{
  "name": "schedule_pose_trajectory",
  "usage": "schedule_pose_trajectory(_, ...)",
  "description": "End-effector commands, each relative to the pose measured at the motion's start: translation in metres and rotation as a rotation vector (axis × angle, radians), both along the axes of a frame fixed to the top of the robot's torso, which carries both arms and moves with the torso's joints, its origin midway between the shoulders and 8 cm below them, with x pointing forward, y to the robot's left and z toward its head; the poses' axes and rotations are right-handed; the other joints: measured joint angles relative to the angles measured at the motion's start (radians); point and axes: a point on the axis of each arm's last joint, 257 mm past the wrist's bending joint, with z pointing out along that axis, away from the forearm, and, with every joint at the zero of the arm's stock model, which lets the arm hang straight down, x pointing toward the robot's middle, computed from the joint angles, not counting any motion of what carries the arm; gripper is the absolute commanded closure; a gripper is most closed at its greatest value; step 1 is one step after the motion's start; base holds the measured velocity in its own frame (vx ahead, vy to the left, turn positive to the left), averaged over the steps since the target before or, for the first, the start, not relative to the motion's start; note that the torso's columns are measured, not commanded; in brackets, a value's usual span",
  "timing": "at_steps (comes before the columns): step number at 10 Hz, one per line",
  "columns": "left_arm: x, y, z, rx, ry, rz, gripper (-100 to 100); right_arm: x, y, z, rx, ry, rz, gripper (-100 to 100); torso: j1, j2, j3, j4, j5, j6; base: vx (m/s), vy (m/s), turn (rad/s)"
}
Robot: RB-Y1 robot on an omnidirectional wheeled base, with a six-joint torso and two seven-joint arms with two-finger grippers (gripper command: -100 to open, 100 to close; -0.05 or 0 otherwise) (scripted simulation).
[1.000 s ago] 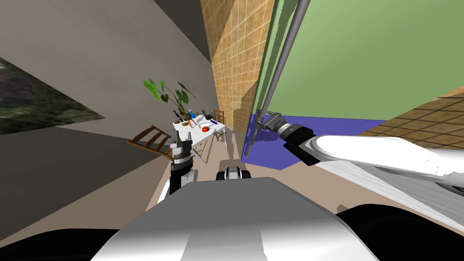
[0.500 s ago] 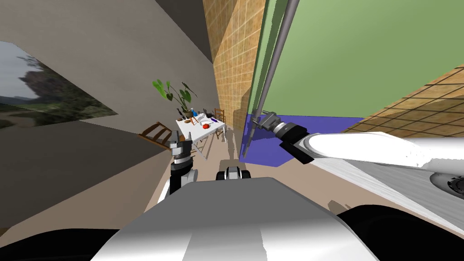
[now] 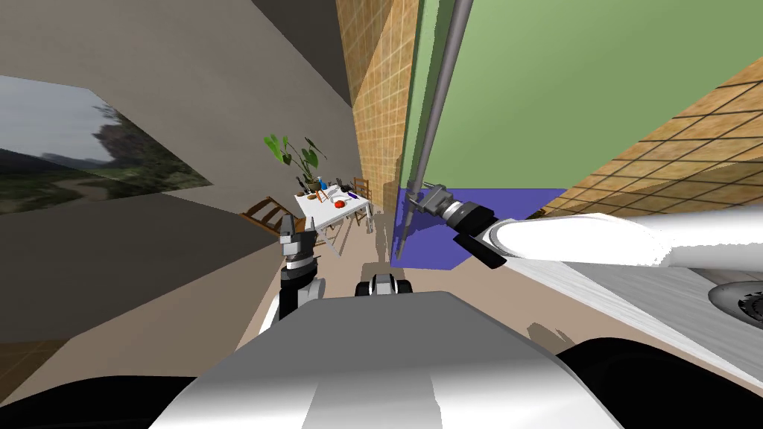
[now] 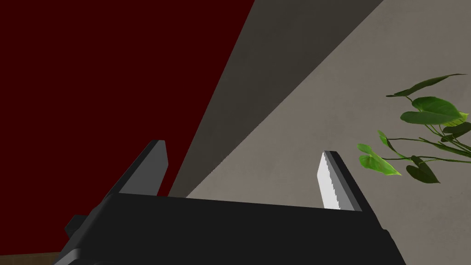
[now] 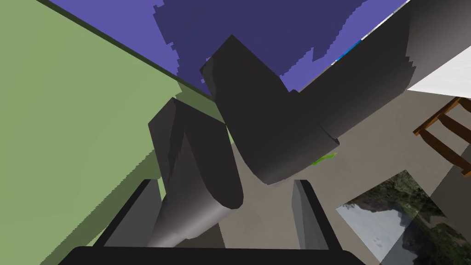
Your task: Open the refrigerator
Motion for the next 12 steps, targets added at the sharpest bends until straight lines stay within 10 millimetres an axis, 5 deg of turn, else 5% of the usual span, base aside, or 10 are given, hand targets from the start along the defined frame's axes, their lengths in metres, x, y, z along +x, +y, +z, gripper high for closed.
schedule_pose_trajectory(1, 0.000, 0.000, 0.000, 0.000, 0.000, 0.000, 0, 0.000, 0.015, 0.003, 0.020, -0.010, 0.031, 100, 0.001, 0.000, 0.000, -0.001, 0.001, -0.003, -0.153, -0.090, 0.042)
schedule_pose_trajectory(3, 0.000, 0.000, 0.000, 0.000, 0.000, 0.000, 0, -0.002, 0.025, 0.001, 0.025, -0.003, 0.053, 100, 0.007, -0.002, -0.001, -0.004, 0.003, -0.006, -0.119, -0.078, 0.038)
schedule_pose_trajectory(12, 0.000, 0.000, 0.000, 0.000, 0.000, 0.000, 0, -0.034, 0.127, 0.001, 0.024, -0.001, 0.322, 100, 0.000, -0.003, -0.002, -0.003, 0.000, -0.001, -0.150, -0.187, 0.021)
